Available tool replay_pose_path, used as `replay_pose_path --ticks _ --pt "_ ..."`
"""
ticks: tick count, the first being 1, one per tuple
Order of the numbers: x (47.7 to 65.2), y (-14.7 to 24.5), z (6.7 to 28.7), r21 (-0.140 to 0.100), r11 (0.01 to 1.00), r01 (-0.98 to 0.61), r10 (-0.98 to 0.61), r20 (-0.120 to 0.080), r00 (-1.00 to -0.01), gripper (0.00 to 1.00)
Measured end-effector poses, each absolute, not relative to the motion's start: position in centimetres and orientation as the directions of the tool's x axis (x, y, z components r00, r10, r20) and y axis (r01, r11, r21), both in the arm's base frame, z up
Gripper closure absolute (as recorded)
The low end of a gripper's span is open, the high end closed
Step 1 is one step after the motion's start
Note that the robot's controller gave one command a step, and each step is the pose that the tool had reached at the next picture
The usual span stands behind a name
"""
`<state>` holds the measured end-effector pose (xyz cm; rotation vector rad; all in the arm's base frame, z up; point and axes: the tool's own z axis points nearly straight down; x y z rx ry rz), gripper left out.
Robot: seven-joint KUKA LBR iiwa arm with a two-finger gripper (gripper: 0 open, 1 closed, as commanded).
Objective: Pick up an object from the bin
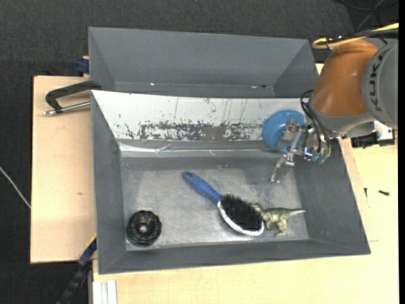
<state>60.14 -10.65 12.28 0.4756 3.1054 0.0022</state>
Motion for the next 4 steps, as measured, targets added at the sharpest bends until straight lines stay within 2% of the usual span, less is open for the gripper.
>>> replay_pose_path --ticks 1,2,3,4 --pt "56.4 -0.5 19.0 0.007 0.894 0.448 0.448 -0.003 -0.894 0.00" --pt "53.9 3.3 9.9 -0.004 0.640 0.768 0.768 0.008 -0.640 0.00" --pt "54.1 3.2 10.3 0.003 0.642 0.767 0.767 0.002 -0.642 1.00" --pt "54.3 3.2 23.2 0.009 0.620 0.785 0.785 -0.006 -0.620 1.00"
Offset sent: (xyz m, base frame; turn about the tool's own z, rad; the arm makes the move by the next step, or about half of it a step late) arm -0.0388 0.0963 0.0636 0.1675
